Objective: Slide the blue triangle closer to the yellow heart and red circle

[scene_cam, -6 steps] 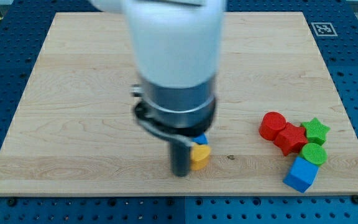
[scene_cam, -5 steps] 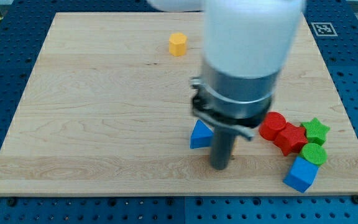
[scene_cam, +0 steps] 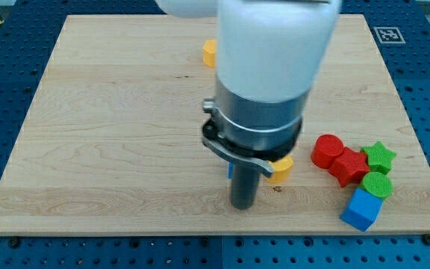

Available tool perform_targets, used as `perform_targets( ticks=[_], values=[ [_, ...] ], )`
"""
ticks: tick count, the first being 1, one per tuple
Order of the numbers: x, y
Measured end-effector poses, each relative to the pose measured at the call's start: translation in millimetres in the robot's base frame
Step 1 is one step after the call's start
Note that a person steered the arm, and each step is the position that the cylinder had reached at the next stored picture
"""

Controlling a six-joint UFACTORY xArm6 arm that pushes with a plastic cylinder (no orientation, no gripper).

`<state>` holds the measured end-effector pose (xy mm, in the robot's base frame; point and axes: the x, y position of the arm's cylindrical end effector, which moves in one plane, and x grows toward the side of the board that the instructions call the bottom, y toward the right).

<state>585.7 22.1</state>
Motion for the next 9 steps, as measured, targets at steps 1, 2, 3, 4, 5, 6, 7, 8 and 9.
perform_targets(
  ticks=[1, 2, 3, 4, 5, 6, 7, 8, 9],
  values=[
    [-27, -20],
    [-66, -22],
    [-61, -20],
    [-55, 7],
    [-54, 47],
    [-54, 52],
    [-47, 40],
    [-45, 13],
    [-67, 0]
  ],
)
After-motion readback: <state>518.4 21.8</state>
